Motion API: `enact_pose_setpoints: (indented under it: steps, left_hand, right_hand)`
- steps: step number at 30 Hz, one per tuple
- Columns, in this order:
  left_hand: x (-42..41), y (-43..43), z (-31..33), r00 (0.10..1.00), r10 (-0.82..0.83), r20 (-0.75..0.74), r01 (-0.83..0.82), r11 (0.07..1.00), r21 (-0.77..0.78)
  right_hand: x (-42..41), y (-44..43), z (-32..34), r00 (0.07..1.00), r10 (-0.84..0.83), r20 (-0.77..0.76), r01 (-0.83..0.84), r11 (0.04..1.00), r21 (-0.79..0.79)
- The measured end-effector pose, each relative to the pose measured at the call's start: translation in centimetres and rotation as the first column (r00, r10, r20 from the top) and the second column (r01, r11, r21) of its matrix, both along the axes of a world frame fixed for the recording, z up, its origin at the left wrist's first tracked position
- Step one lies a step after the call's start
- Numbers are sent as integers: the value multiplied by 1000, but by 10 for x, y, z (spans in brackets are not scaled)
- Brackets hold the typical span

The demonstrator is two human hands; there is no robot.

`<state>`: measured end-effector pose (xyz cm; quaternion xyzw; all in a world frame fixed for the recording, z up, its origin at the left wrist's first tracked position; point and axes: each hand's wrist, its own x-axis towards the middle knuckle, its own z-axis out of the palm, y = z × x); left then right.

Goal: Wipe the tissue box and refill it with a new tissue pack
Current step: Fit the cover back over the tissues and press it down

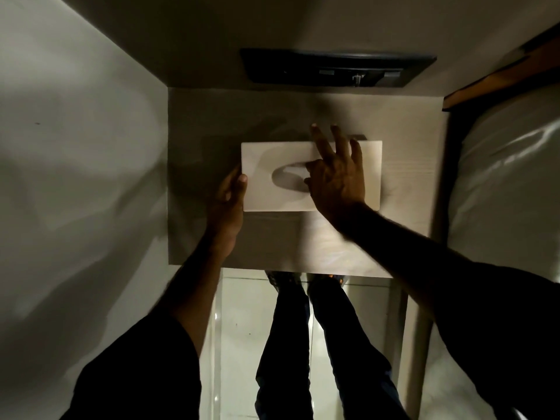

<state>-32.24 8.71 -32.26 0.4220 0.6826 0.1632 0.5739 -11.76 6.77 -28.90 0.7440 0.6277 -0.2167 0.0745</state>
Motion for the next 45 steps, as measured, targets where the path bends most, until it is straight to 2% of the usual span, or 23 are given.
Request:
enact_pose_setpoints:
  steps: [8, 17, 24, 30, 34, 39, 45]
  left_hand:
    - [1, 1, 2, 999, 33, 16, -34, 999, 21]
    - [0, 1, -2, 999, 41, 10, -41, 999, 16]
    - [-1, 1, -5, 999, 26, 21, -26, 999, 38]
    - [-1, 1, -6, 999, 38, 29, -38, 999, 21]
    - [-2, 1, -6, 1000, 24, 12, -24, 999, 38]
    - [-2, 1, -7, 1000, 18, 22, -19, 999, 28]
    - [-1, 1, -6, 999, 32, 13, -32, 999, 30]
  right_hand:
    - [3, 8, -11, 996, 79, 39, -81, 996, 48]
    - [8, 8, -25, 997, 39, -69, -30, 990, 137]
    - [13, 6, -18, 988, 15, -152, -1, 996, 88]
    - [18, -4, -9, 983, 86, -161, -71, 993, 98]
    - [19, -8, -7, 984, 33, -177, -26, 999, 44]
    - [19, -12, 3, 986, 129, -106, -112, 982, 155]
    - [22, -12, 10, 993, 101, -64, -95, 992, 87]
